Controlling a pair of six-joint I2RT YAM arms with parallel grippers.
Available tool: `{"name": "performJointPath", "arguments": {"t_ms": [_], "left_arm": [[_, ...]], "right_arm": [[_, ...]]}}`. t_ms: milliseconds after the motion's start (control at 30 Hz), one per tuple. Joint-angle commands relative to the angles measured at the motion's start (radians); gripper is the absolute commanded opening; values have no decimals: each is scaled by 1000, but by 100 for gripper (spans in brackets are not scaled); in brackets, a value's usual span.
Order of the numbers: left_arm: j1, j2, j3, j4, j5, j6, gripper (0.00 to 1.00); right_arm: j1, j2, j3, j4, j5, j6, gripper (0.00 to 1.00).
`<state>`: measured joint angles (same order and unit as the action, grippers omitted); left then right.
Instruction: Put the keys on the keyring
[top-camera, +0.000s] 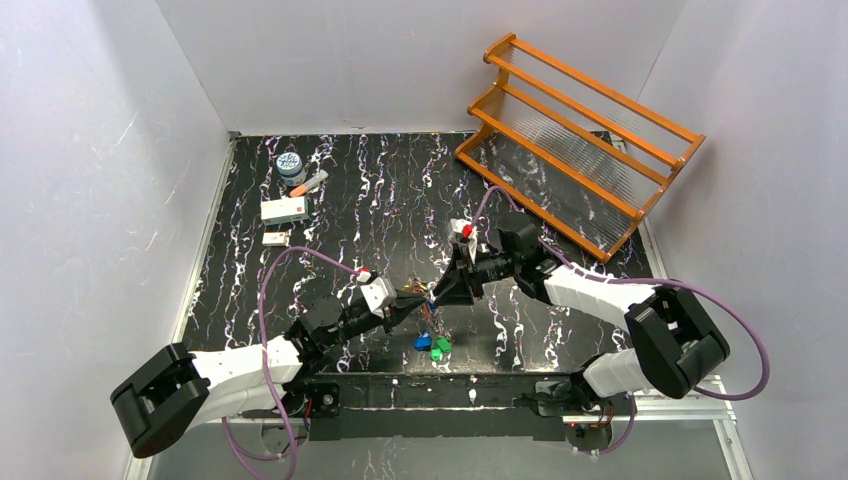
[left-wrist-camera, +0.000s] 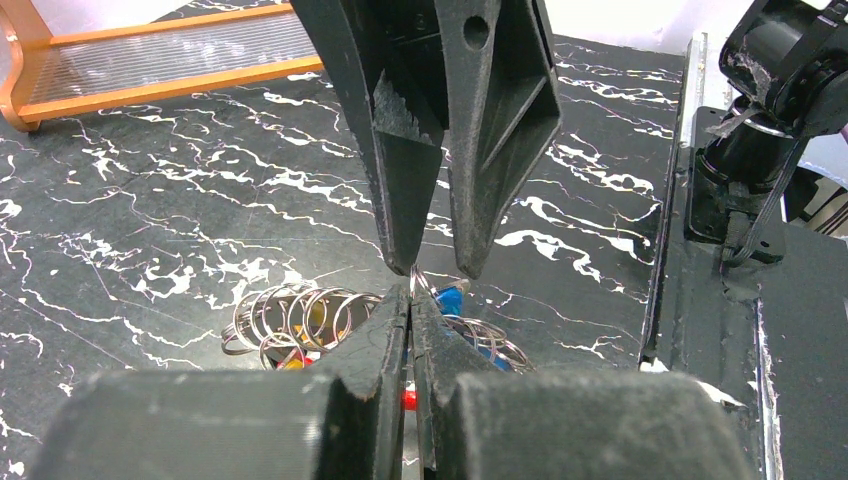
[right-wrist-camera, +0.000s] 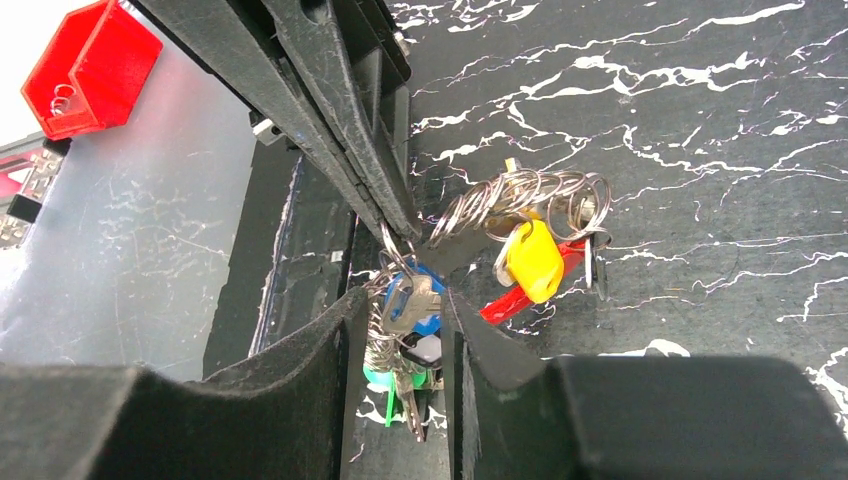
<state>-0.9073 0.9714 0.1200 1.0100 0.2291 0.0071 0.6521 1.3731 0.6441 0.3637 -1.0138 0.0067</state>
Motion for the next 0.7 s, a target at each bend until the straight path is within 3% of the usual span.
{"name": "performJointPath", "arguments": {"t_ms": [0,267,500,567,667], "left_arm": [[-4,-13,6,65,12,5,0],[-4,-7,12,64,25,0,0],[-4,-3,18,65,31,0,0],[-4,-2,18,64,33,1,0],[-5,-5,18,65,27,-1,0]], "right_arm": [[6,24,41,42,-16,22,41],[15,49,51,38,-22,10,27],[17,42,49,33,4,3,31],[17,47,54,13,4,-5,25],[17,54,64,-43,4,-58,8]]}}
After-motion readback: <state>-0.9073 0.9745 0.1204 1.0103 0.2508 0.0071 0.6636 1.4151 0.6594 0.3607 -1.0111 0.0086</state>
